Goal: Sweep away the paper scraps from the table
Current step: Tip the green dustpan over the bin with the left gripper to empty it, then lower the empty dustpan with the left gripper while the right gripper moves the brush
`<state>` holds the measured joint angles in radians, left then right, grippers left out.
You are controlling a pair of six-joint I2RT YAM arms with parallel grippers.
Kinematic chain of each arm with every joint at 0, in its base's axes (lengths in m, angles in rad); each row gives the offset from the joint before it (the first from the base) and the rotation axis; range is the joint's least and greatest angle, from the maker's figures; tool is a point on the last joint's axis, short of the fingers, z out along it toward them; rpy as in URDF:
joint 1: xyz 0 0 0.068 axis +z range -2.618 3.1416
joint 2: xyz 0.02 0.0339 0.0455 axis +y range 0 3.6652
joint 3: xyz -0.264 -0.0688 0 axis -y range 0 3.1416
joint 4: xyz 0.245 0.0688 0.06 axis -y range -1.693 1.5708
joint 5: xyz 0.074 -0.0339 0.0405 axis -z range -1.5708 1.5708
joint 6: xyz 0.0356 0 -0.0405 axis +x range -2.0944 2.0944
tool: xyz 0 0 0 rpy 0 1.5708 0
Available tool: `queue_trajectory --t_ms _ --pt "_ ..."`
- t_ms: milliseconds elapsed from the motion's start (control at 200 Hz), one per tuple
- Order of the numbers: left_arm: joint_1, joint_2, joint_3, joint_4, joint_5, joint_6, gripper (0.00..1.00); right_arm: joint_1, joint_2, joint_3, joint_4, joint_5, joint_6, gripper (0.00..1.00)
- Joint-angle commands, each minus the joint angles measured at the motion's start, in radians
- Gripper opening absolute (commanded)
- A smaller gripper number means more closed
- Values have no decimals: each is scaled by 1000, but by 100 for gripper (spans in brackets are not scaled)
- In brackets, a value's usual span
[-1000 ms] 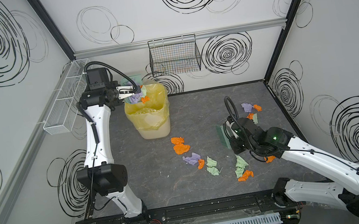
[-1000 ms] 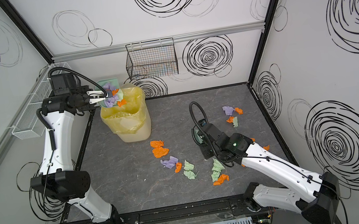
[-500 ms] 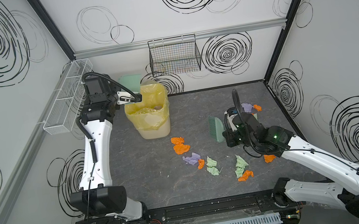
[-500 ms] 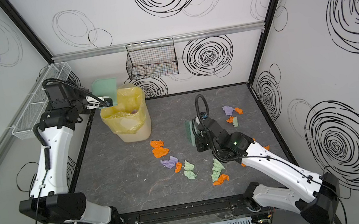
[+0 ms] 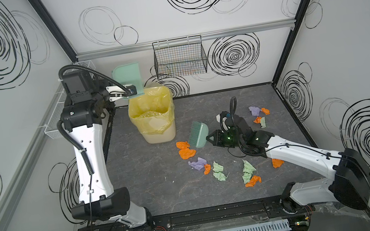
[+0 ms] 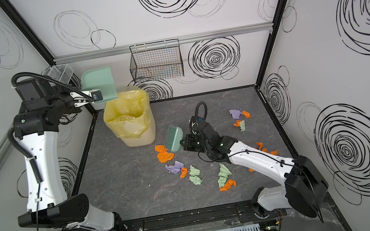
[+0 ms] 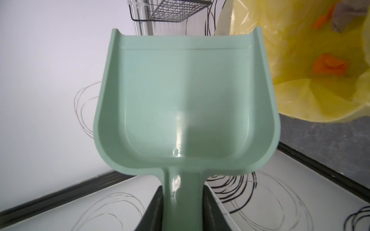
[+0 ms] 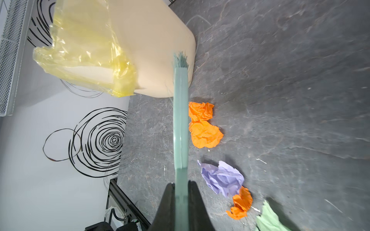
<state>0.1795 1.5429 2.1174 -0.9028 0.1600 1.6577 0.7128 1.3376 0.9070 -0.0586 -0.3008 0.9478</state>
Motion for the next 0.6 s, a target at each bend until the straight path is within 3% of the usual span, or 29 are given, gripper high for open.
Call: queue_trajectory --t_ms 0,120,315,595 --pt "61 -114 -87 -120 213 -81 0 -7 75 52 159 -96 94 0" --pt "114 -266 -338 -130 311 -76 0 -10 215 124 181 -197 139 0" --pt "145 -490 -778 -31 357 -56 0 -12 399 174 225 -341 175 0" --pt "170 -541 -996 -50 427 -45 0 -53 361 41 174 -397 135 0"
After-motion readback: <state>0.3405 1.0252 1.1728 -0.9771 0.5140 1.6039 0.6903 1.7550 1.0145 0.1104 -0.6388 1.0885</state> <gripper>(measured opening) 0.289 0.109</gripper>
